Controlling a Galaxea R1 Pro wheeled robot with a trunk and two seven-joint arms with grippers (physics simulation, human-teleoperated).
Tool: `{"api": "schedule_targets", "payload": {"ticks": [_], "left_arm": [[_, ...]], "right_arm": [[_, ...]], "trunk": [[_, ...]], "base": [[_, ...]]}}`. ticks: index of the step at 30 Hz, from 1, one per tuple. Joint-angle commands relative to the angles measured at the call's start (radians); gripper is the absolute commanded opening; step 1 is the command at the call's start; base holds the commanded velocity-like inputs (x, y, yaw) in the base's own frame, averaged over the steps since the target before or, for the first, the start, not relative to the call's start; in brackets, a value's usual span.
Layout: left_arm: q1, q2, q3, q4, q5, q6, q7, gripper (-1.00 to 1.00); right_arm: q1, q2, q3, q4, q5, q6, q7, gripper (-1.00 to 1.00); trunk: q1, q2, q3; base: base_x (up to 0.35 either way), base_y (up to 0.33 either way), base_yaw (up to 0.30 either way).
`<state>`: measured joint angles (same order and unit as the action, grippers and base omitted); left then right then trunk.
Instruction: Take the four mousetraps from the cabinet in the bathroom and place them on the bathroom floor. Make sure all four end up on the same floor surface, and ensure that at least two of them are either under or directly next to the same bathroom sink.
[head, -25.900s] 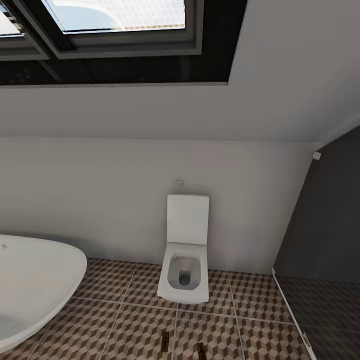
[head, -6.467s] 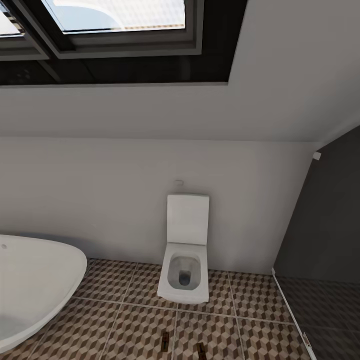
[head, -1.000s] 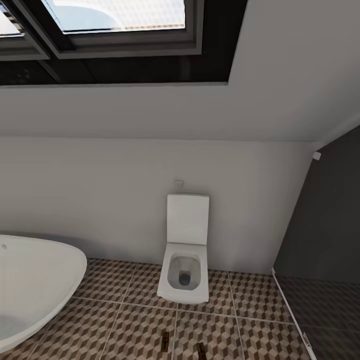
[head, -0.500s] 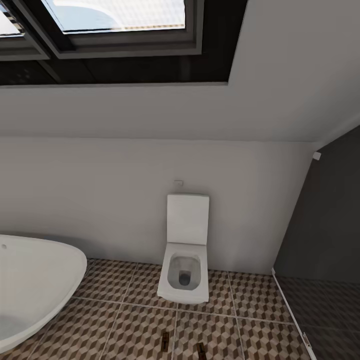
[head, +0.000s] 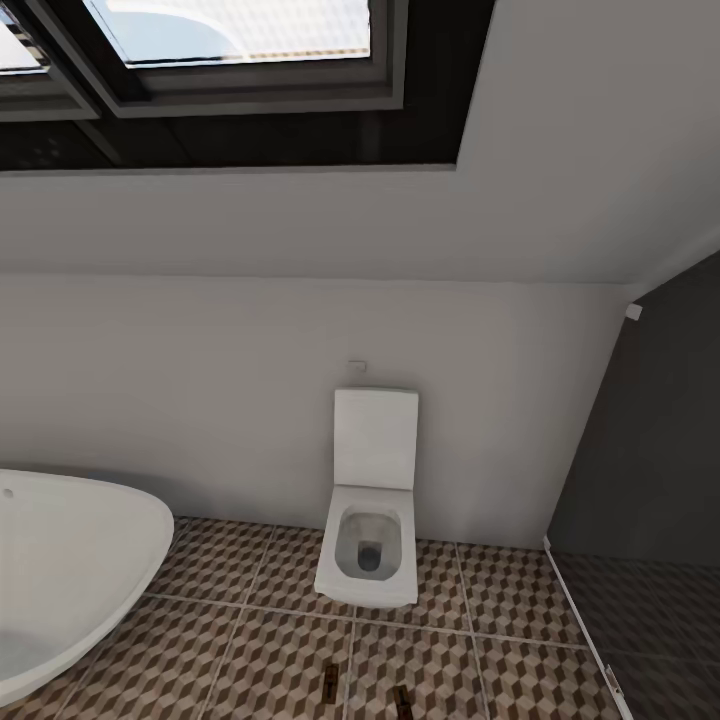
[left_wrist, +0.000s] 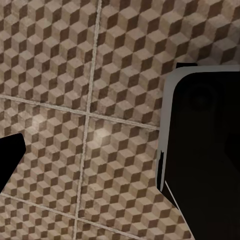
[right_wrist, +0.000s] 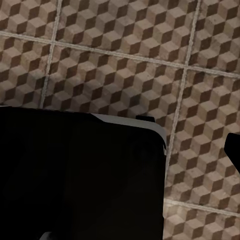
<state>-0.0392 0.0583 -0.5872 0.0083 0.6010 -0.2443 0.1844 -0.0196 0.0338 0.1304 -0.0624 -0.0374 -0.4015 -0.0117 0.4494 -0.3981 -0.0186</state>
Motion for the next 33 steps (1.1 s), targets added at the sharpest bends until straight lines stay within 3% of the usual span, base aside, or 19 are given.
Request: {"api": "schedule_targets", "payload": {"ticks": [1, 33], "left_arm": [[-0.001, 0.000, -0.008, 0.001, 0.005, -0.003, 0.003, 1.00], [-0.001, 0.000, -0.009, 0.001, 0.005, -0.003, 0.003, 1.00]], "right_arm": [[-0.001, 0.000, 0.006, 0.001, -0.004, -0.003, -0.001, 1.00], [-0.001, 0.000, 0.006, 0.001, -0.004, -0.003, -0.001, 1.00]], "trunk": [[0.001, -0.002, -0.002], [0.001, -0.002, -0.002]], "base": [[0.000, 0.000, 0.000], [0.000, 0.000, 0.000]]}}
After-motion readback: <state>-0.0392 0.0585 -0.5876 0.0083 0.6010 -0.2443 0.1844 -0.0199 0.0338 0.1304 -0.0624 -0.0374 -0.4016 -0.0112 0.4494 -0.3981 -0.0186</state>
